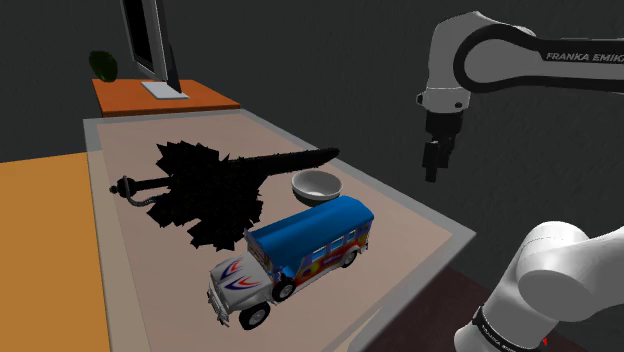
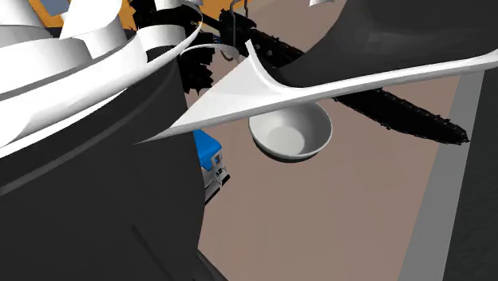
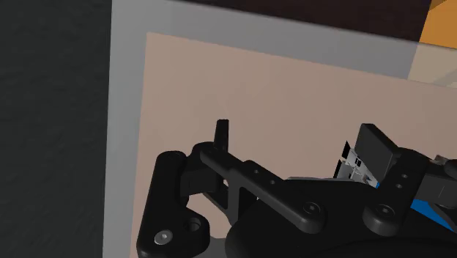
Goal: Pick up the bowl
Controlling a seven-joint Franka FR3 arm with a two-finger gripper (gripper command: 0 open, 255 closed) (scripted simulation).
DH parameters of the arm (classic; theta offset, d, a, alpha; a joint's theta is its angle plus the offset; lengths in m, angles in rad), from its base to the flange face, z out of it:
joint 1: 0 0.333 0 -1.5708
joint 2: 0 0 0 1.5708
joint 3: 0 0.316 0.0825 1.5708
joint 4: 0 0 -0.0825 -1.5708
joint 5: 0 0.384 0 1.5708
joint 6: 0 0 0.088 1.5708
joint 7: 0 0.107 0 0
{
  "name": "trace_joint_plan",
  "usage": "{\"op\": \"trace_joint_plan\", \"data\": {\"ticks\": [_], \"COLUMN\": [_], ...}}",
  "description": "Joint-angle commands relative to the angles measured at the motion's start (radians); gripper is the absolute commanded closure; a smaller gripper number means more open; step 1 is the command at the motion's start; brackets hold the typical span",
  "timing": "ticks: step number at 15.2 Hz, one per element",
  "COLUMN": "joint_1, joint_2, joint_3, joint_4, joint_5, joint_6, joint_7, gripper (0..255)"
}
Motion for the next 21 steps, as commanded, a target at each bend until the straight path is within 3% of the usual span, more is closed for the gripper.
{"op": "trace_joint_plan", "data": {"ticks": [1,11,21], "joint_1": [0.0,0.017,0.033], "joint_2": [0.0,0.342,0.72], "joint_3": [0.0,0.103,0.179], "joint_4": [0.0,0.126,0.387], "joint_5": [0.0,0.014,-0.057], "joint_6": [0.0,0.225,0.338], "joint_7": [0.0,0.143,0.29], "gripper": [0,0,0]}}
